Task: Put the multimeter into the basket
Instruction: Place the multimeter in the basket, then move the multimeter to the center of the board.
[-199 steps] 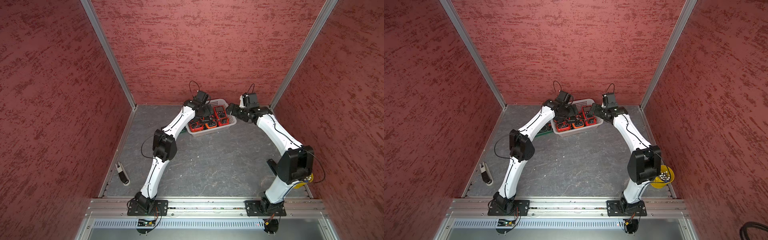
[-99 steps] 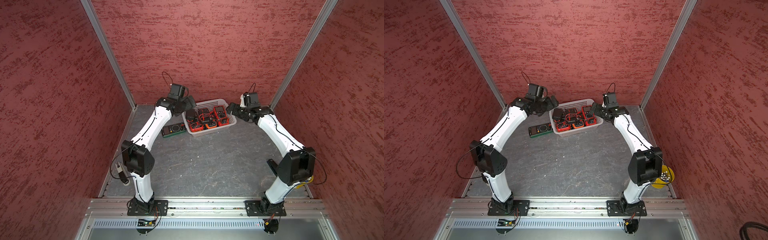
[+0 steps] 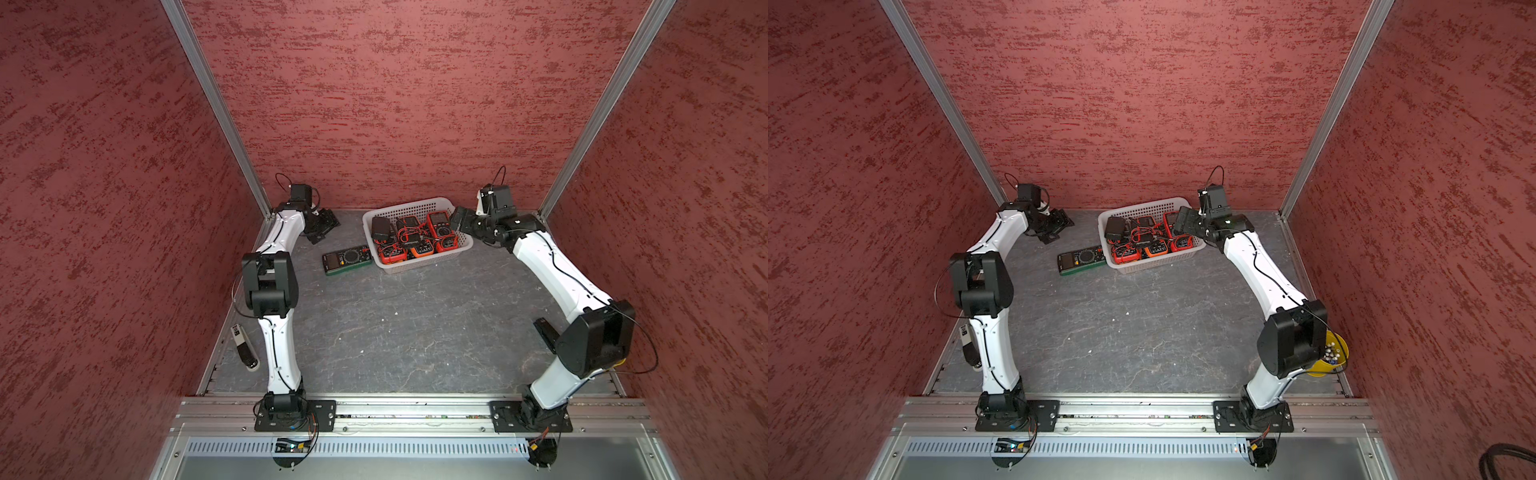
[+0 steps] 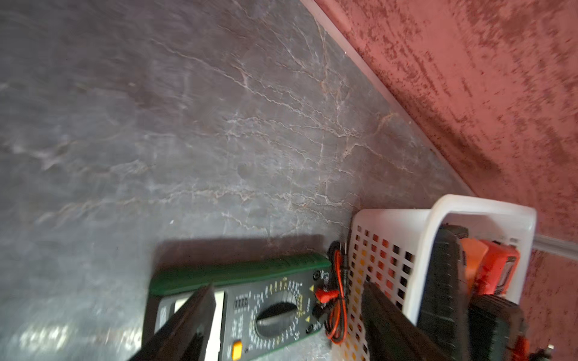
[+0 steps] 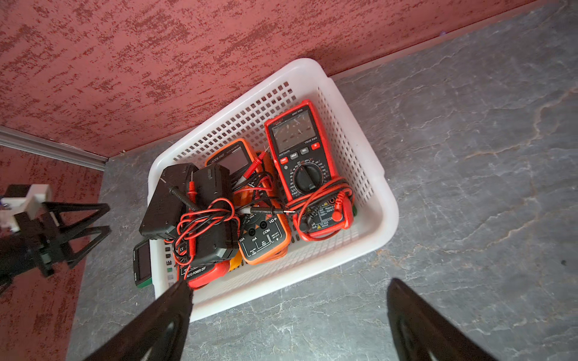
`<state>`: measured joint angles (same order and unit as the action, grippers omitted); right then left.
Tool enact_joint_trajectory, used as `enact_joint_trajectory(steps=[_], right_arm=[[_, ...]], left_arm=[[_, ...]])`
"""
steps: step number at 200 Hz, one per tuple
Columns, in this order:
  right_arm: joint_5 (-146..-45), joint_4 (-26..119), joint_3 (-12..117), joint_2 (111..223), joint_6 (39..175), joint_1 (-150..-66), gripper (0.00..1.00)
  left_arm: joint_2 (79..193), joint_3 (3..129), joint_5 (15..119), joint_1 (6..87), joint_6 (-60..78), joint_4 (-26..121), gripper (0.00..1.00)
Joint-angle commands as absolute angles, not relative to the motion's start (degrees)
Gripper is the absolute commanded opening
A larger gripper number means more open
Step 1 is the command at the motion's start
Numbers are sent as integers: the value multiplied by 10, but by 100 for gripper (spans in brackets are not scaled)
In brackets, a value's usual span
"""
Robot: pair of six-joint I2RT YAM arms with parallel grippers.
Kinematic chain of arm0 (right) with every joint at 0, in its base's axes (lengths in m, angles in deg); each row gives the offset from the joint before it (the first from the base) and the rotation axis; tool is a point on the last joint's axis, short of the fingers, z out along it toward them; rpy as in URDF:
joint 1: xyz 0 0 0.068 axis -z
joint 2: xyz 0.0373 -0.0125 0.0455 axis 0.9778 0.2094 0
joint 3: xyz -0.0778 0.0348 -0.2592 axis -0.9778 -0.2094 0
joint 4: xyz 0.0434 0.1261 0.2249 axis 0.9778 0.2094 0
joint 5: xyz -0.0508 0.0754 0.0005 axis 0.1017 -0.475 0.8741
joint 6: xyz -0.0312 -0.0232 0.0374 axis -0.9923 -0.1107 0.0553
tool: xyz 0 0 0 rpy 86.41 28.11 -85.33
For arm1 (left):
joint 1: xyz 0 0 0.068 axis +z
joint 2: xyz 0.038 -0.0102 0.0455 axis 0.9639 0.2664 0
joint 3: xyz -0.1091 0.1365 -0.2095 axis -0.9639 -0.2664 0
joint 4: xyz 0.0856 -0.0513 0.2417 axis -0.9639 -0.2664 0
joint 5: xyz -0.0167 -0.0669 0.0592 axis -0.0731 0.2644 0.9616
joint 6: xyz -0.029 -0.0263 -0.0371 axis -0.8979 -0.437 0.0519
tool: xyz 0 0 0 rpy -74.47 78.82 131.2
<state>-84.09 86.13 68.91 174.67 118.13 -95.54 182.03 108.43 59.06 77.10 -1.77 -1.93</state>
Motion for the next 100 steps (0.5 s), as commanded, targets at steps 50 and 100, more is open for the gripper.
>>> enact_joint_trajectory(steps=[50, 100], right_arm=[[-786, 881, 692, 1712, 1207, -978, 99], [-797, 879, 709, 1728, 1203, -982, 99]], left_arm=[[1928, 1204, 540, 770, 26, -73, 64], [1947, 1183, 529, 768, 33, -68, 56]])
